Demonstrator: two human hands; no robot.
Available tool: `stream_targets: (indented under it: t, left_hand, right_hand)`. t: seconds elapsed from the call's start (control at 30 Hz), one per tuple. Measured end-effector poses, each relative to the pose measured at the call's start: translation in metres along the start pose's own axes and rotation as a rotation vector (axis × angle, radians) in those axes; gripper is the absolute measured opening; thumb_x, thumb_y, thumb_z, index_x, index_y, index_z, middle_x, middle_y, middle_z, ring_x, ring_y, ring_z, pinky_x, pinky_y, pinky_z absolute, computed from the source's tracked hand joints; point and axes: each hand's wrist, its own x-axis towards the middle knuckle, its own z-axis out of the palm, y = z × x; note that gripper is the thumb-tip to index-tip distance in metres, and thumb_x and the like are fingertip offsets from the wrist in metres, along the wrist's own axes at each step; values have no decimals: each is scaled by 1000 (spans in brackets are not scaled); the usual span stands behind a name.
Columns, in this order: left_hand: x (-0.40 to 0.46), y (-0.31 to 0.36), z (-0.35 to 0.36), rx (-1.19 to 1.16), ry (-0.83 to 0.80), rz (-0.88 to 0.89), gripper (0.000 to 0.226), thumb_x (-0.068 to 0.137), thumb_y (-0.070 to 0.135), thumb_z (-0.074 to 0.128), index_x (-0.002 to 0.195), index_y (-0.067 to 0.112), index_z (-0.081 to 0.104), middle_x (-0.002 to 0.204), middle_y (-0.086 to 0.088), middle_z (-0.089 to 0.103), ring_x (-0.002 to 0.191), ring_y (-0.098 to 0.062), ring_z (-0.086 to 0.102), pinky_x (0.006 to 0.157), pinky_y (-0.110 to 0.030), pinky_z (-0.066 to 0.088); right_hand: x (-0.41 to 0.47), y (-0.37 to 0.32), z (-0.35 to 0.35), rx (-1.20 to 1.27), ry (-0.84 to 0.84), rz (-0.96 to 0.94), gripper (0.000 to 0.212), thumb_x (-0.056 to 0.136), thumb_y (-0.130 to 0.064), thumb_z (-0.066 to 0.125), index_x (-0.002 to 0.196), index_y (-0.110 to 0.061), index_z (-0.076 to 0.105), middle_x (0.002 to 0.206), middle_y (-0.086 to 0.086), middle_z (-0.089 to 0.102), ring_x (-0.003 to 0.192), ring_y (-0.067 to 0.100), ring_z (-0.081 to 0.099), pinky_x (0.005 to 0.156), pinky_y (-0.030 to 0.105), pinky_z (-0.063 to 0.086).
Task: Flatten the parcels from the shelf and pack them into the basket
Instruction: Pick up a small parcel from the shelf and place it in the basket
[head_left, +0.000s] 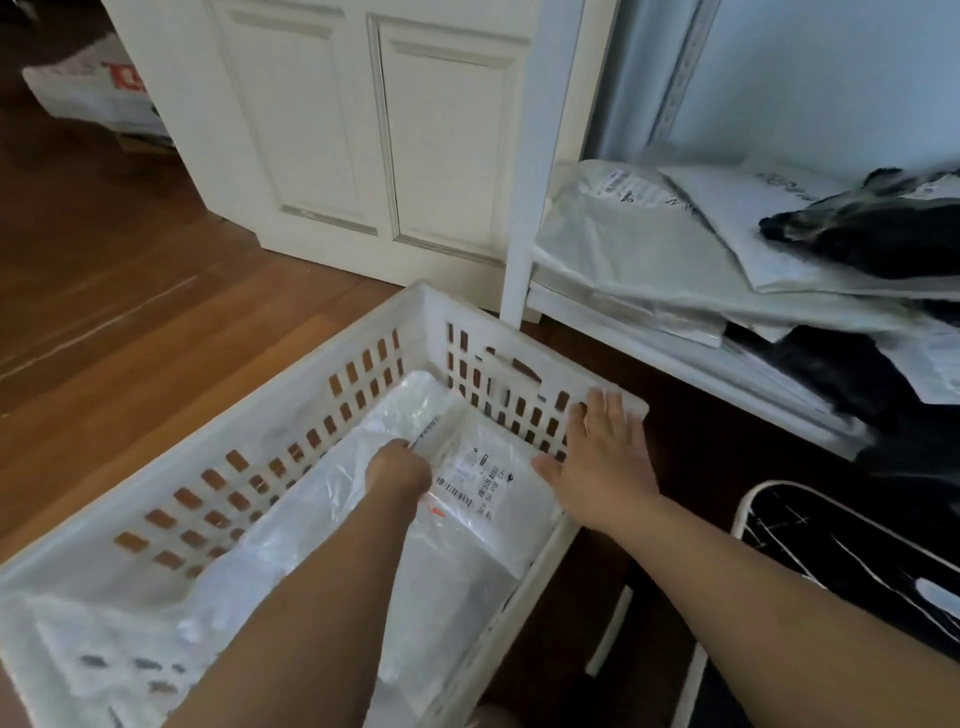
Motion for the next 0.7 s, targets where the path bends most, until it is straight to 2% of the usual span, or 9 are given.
stream_targets:
  t: [0.07, 0.17, 0.27, 0.37, 0.43, 0.47, 0.53, 0.6, 0.7]
  left_hand:
    - [6, 6, 17, 48, -33, 34, 36, 89, -1, 38, 117, 6, 59, 97, -11, 58, 85, -29, 61, 68, -37, 55]
    - [21, 5, 39, 81, -43, 33, 39, 88, -2, 38, 121, 7, 57, 102, -13, 60, 90, -31, 61, 71, -39, 56]
    - [28, 1, 56, 115, -32, -26, 57, 90, 1, 44, 144, 19, 35, 131, -19, 43, 108, -36, 54, 81, -41, 55]
    - [20, -5, 75, 484, -145, 55, 93, 89, 24, 65, 151, 40, -3, 159, -11, -12, 144, -41, 9, 105, -51, 37]
    - [19, -11, 89, 782, -218, 303, 96, 87, 50, 62, 148, 45, -12, 155, -3, -33, 144, -37, -21, 113, -64, 9]
    - [18, -13, 94, 876, -292, 388, 96, 86, 53, 62, 148, 46, -11, 153, -1, -36, 142, -35, -27, 113, -66, 3]
    - [16, -18, 102, 941, -427, 392, 105, 81, 44, 71, 148, 46, -10, 149, 1, -43, 140, -35, -32, 111, -69, 8]
    - [14, -25, 109, 913, -392, 255, 123, 75, 35, 80, 143, 46, -22, 142, 0, -52, 139, -38, -32, 104, -73, 20]
    - [13, -32, 112, 696, -260, 72, 127, 72, 32, 83, 147, 42, -19, 142, -7, -52, 144, -44, -4, 102, -57, 39]
  right_hand:
    - [9, -2, 8, -94, -38, -58, 85, 97, -62, 23, 153, -7, -10, 157, 18, -24, 142, 31, -30, 118, 48, -14]
    - [17, -4, 16, -201, -82, -83, 80, 97, -62, 18, 154, -9, -1, 160, 18, -13, 145, 31, -24, 116, 52, -15]
    - [20, -5, 19, -244, -73, -90, 78, 96, -64, 15, 154, -12, 13, 161, 18, 2, 148, 31, -12, 115, 56, -13]
    - [22, -10, 16, -262, -90, -98, 80, 94, -67, 15, 153, -15, 23, 160, 16, 15, 149, 32, 0, 116, 57, -7]
    - [24, -12, 16, -251, -63, -98, 78, 94, -68, 16, 151, -16, 27, 159, 14, 22, 148, 31, 5, 116, 56, -1]
    - [24, -13, 16, -244, -43, -101, 77, 94, -67, 16, 150, -16, 30, 158, 12, 25, 148, 31, 7, 115, 56, 2]
    - [24, -13, 17, -225, -10, -105, 73, 95, -65, 17, 148, -17, 35, 156, 10, 30, 148, 30, 11, 114, 54, 5]
    - [24, -12, 18, -198, 4, -103, 71, 96, -63, 18, 146, -18, 38, 154, 8, 34, 147, 29, 14, 114, 53, 7]
    - [25, -13, 19, -171, 13, -98, 70, 94, -66, 20, 142, -19, 43, 152, 7, 38, 146, 28, 18, 115, 53, 10]
